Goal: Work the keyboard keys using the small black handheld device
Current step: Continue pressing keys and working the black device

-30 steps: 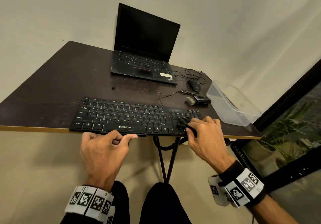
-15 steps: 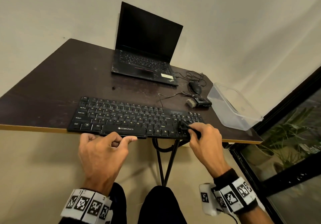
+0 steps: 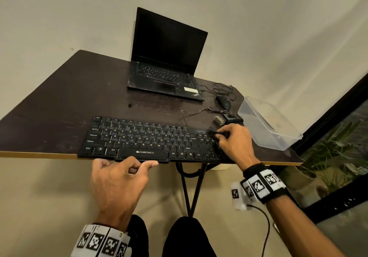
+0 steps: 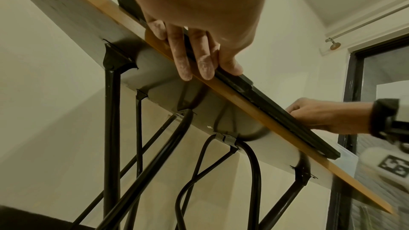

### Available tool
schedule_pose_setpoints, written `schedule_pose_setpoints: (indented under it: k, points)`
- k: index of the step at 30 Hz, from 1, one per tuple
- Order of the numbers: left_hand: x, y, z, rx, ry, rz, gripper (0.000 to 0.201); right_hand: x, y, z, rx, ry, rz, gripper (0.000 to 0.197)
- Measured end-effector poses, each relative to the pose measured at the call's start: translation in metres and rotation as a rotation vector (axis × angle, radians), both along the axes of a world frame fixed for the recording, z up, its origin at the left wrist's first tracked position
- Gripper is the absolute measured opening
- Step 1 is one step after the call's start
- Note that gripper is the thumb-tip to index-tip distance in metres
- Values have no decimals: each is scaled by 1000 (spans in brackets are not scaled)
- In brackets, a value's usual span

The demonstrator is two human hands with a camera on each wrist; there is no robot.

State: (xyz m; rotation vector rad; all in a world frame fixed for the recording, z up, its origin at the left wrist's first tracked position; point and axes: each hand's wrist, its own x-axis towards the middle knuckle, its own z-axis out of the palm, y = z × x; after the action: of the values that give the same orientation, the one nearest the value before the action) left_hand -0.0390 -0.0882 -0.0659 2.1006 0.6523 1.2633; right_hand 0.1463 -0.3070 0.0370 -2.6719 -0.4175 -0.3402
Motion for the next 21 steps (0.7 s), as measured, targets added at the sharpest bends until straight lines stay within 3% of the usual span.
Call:
schedule_pose_setpoints:
  k: [3,7,9,13,16,18,21]
  points:
    - [1,1,-1,7,-2,1,51,16,6,10,-63,98,14,13]
    - [3,0,-3,11,2,7,51,14,26,10,-65,193,221,18]
    - [2,2,-5,-13,27,2,51,12,26,12,-102,173,288,19]
    - [2,4,-6,-4,39,-23,51,13,4,11,-241,102,192,24]
    - [4,4,-7,27,33,-24,50,0,15,10,-233,119,298,37]
    - [3,3,-7,25,39,-26,49,-12,30,10,-261,135,372,36]
    - [2,4,-6,31,56,-19,48,-12,31,8,-328,79,345,43]
